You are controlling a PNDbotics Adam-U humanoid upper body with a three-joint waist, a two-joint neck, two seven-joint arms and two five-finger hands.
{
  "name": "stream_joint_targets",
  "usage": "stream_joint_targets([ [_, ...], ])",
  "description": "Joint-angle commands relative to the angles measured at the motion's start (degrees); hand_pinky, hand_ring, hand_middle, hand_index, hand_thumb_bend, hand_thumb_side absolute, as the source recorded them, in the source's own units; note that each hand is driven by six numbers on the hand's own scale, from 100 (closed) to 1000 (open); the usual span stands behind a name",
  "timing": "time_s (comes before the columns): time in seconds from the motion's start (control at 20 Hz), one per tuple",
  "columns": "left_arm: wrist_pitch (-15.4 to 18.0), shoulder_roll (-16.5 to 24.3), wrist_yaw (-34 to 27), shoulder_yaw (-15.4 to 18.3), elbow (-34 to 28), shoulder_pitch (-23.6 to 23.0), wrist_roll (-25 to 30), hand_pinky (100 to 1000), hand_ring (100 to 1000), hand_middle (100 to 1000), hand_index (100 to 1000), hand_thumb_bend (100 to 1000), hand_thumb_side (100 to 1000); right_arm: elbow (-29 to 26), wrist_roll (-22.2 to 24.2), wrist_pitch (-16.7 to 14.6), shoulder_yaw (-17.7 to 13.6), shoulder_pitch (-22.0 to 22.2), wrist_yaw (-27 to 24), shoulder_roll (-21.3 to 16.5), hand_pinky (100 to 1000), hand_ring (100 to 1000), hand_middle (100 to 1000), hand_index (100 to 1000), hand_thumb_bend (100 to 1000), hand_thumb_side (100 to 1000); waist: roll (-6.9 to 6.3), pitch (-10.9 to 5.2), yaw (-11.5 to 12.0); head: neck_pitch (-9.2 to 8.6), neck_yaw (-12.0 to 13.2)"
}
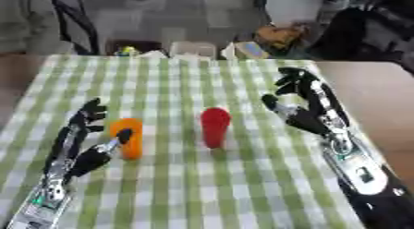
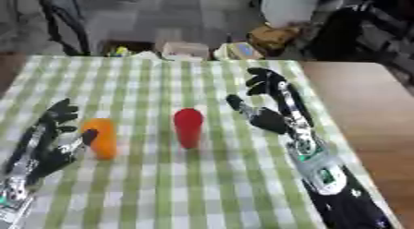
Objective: Pour the contents of one cup into another cup.
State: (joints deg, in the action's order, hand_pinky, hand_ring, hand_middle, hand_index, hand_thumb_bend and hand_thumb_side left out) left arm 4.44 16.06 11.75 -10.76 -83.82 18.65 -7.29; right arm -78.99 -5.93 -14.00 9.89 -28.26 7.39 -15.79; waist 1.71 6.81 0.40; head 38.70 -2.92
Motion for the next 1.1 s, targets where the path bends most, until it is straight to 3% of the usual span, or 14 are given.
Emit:
stream_joint_targets([
  [0.05, 0.29, 1.14, 0.73, 0.34, -0.15, 0.48, -0.2, 768, 850, 809, 962, 677, 524, -0.53, 0.12, -0.09, -0.49, -0.89, -0.39, -0.59, 699, 585, 595, 817, 558, 463, -0.05, -0.69, -0.05, -0.53, -0.04],
  [1.1, 1.32, -1.09, 4.26, -1.3, 5.81, 3.25, -2.94, 759, 843, 801, 961, 685, 523, -0.44, 0.27, -0.11, -0.35, -0.75, -0.39, -0.37, 699, 585, 594, 817, 553, 465, -0.07, -0.78, -0.3, -0.47, 0.27],
])
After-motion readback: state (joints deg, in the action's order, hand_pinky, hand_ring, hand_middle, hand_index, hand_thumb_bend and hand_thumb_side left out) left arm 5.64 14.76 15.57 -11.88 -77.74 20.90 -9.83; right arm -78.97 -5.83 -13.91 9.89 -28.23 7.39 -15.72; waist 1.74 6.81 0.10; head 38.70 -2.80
